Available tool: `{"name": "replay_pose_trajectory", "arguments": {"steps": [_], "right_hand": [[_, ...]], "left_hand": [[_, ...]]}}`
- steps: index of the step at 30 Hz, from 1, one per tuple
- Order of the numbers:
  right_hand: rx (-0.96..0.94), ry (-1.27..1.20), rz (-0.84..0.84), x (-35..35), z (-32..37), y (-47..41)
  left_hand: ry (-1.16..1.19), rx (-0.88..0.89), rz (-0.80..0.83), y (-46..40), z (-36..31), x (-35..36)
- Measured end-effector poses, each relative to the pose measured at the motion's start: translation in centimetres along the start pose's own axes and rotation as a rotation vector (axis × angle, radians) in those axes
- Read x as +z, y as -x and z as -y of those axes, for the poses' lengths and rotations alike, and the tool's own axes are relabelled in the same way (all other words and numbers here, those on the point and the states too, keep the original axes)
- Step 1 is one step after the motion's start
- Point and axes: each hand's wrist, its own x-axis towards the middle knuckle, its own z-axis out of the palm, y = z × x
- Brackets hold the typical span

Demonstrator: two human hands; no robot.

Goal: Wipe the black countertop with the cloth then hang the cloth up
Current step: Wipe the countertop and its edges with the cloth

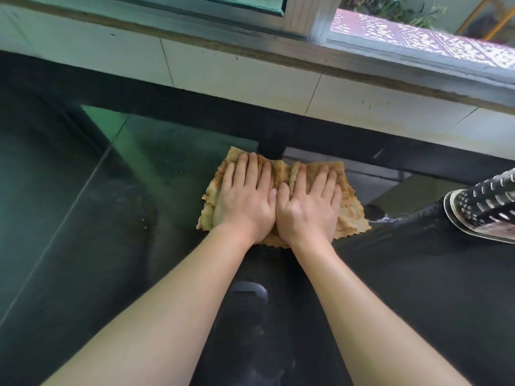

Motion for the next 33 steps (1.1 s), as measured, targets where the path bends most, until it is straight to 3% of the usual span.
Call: {"name": "replay_pose_trajectory", "arguments": {"steps": [19, 33], "right_hand": [[0.133, 0.033, 0.041, 1.8, -1.3, 22.9], [0.176, 0.058, 0.129, 2.5, 3.8, 26.6]], "left_hand": [[0.116, 0.082, 0.044, 22.1, -0.3, 1.8], [0.111, 0.066, 0.069, 26.7, 4.6, 0.8]]}}
